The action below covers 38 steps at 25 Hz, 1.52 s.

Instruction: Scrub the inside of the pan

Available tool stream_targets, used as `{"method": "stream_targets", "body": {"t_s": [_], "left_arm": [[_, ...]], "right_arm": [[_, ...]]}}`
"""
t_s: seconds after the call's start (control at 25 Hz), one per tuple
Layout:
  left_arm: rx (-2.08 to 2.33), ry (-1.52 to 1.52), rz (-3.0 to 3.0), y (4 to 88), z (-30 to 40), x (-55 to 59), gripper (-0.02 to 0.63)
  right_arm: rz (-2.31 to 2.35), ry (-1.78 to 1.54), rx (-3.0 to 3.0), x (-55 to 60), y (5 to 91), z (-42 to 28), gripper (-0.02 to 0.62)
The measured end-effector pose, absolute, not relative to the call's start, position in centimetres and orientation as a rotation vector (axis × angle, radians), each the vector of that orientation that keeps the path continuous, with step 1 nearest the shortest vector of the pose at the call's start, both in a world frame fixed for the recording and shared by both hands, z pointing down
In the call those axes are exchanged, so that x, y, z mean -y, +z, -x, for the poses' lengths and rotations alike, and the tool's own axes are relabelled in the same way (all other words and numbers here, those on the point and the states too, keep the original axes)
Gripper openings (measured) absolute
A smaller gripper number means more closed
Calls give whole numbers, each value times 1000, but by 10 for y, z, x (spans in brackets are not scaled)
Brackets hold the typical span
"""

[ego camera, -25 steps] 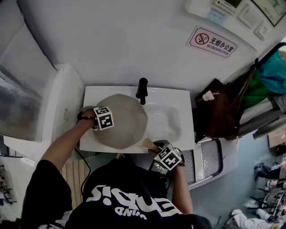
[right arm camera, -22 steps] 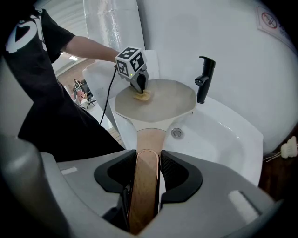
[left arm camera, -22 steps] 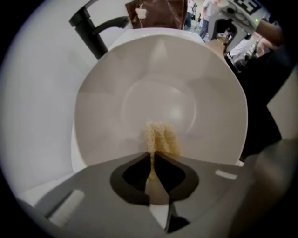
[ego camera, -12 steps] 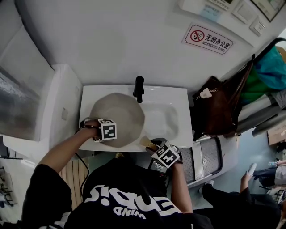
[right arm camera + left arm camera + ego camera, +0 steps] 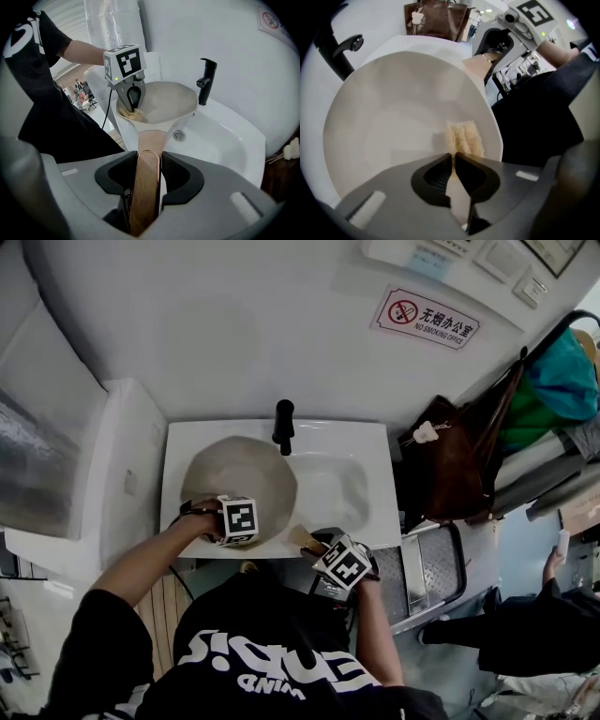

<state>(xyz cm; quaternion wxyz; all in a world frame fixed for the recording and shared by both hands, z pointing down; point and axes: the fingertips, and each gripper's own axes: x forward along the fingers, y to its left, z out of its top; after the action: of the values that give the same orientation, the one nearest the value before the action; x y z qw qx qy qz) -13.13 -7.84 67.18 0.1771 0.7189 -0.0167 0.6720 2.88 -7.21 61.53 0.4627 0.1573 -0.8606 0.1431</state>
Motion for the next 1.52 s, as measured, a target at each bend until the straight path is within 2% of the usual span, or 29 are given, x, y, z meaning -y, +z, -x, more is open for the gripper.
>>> {"method": "stream_targets", "body": {"t_s": [0.8, 1.52], "left_arm": [[374, 1602, -2224, 685, 58, 140, 23], [695, 1417, -2324, 686, 62, 224, 24]], "right_arm": [[-369, 341, 2116, 72, 614, -29, 173], [-382, 376, 2105, 66, 619, -29, 172]]}}
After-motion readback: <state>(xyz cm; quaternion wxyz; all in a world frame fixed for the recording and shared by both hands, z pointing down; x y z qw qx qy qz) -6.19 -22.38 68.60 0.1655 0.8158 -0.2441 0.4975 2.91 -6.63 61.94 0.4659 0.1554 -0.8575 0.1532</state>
